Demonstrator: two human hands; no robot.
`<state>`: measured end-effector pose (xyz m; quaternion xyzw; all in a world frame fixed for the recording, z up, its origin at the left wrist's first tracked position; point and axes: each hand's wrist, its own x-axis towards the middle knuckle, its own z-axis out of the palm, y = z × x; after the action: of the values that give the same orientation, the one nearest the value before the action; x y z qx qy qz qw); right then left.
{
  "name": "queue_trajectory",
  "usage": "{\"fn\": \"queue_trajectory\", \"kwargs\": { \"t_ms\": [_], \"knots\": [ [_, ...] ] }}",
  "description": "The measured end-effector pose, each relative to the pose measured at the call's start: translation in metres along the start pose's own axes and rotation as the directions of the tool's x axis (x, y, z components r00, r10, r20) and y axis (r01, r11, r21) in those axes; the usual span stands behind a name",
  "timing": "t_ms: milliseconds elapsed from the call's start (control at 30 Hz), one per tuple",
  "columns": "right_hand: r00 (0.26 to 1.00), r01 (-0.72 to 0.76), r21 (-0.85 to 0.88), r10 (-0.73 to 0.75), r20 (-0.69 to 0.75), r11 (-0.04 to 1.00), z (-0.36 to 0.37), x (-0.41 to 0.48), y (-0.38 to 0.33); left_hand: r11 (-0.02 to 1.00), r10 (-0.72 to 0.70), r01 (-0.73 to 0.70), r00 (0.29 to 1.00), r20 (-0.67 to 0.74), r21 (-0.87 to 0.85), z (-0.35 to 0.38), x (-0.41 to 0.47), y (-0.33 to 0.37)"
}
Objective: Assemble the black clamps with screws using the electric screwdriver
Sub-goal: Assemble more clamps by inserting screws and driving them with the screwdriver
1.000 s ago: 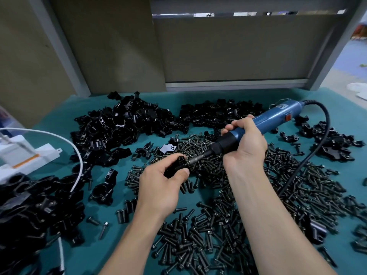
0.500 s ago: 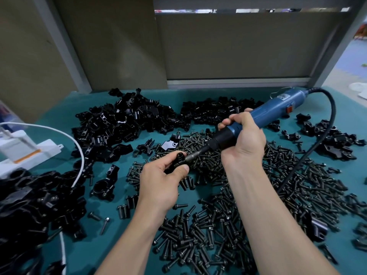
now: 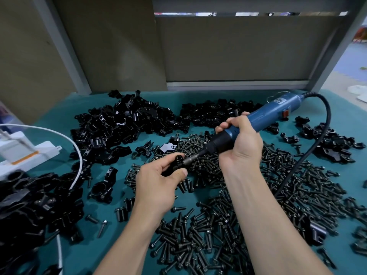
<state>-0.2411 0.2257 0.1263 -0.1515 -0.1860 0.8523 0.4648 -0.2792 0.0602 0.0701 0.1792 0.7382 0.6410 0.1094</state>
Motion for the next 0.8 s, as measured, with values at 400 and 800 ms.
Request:
{"fn": "queue_trajectory", "kwargs": {
  "t_ms": [400,800],
  "knots": [
    [1.0,-0.02,-0.003,0.02,0.01,1.0,0.0,0.002,0.001,0.997,0.019,-0.019,1.0,0.007,0.079,-0.002,-0.005,0.011],
    [0.993,0.014,-0.058,-0.007,0.116,0.998,0.001,0.002,-0.007,0.912,-0.273,0.319,0.941,0.199,-0.26,-0.004,-0.005,0.018]
  ]
}}
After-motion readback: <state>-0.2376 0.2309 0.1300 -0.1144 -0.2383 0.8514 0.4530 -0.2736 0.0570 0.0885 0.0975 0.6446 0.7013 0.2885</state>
